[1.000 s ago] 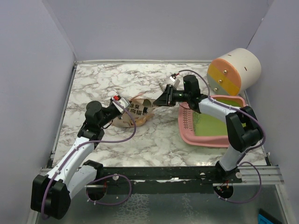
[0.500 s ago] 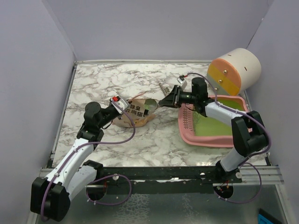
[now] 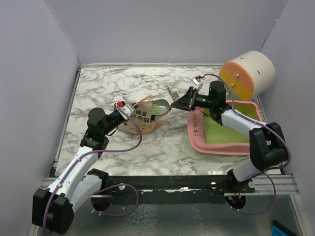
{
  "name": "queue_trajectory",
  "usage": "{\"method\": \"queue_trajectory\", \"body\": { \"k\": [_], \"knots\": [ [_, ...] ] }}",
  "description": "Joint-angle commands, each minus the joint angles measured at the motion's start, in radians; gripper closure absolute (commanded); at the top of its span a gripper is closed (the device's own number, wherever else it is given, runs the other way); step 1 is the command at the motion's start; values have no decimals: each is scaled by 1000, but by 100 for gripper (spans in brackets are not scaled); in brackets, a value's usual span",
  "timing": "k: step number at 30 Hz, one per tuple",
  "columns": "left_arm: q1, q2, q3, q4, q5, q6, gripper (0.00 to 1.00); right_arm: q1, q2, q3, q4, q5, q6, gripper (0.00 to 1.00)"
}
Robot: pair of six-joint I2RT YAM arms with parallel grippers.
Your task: Fill the litter box with clean litter
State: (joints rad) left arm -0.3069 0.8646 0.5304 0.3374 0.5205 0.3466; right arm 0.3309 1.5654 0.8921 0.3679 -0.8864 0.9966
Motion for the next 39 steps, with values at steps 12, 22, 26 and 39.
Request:
{"method": "queue_trajectory", "body": {
  "k": [12,22,26,39],
  "knots": [
    [7,-95,27,94,-28,-97,52,-60,-114,-44,35,-29,-26,99],
    [22,-121,58,109,-15,-191,49,-95,-145,-117,63,-25,-17,99],
    [32,-97,73,106,-12,-219,47,-113,-172,-142,64,-30,-11,99],
    [33,-85,69,104,-28,-211,47,-191,-269,-191,20,-36,-28,99]
  ]
}}
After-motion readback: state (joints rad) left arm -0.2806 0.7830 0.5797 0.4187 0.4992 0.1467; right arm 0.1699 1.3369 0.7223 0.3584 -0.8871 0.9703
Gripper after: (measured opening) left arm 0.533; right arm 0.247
